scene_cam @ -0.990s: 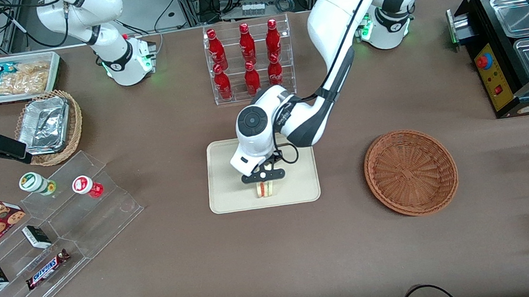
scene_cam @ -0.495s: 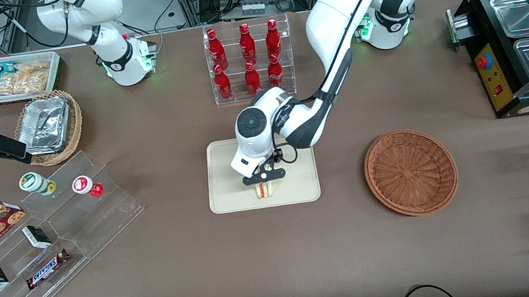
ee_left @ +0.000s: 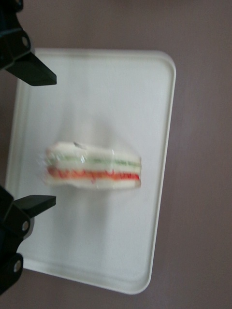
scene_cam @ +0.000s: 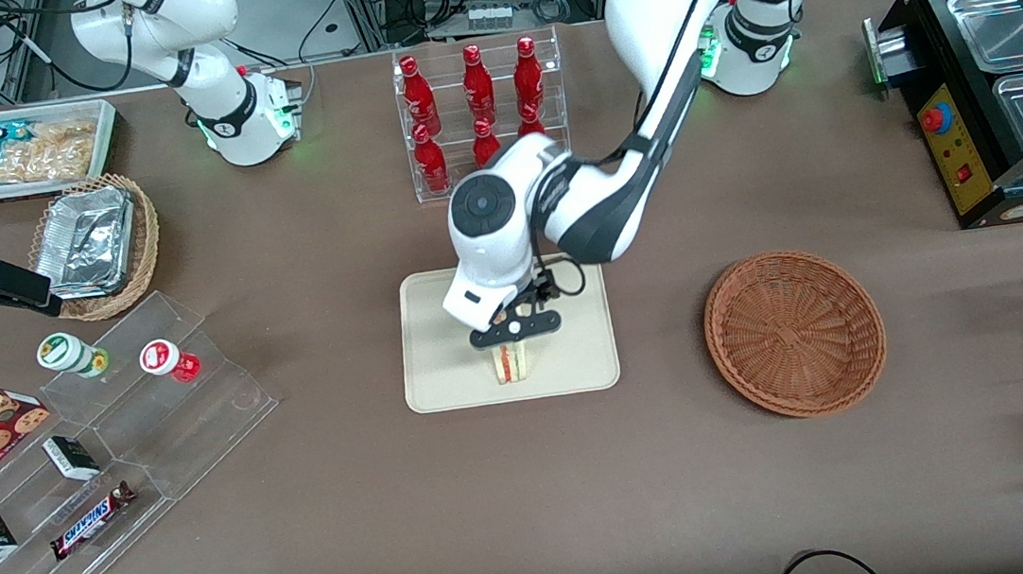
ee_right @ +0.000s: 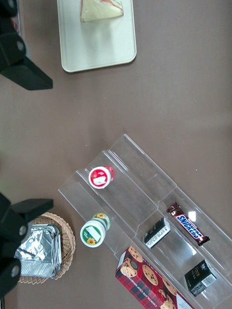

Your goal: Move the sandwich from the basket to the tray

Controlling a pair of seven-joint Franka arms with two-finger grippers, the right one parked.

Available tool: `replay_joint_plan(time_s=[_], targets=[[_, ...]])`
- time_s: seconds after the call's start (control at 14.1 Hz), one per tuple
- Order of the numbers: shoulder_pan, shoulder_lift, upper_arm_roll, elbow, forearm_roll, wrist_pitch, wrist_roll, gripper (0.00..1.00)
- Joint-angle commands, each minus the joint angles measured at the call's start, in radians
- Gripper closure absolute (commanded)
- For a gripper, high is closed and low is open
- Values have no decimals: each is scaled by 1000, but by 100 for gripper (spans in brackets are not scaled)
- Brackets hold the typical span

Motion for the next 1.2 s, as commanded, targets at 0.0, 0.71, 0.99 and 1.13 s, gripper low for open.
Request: replay_joint_plan(time_s=[0.0,0.71,0.99,1.13], targets=[[0,-99,52,-91,18,-79,-52,0],[366,-617,71,-608,-8,-105,443,0],[458,-705,74,-616,-8,-217,589,0],[519,-750,70,-610,-6,-267,638,0]])
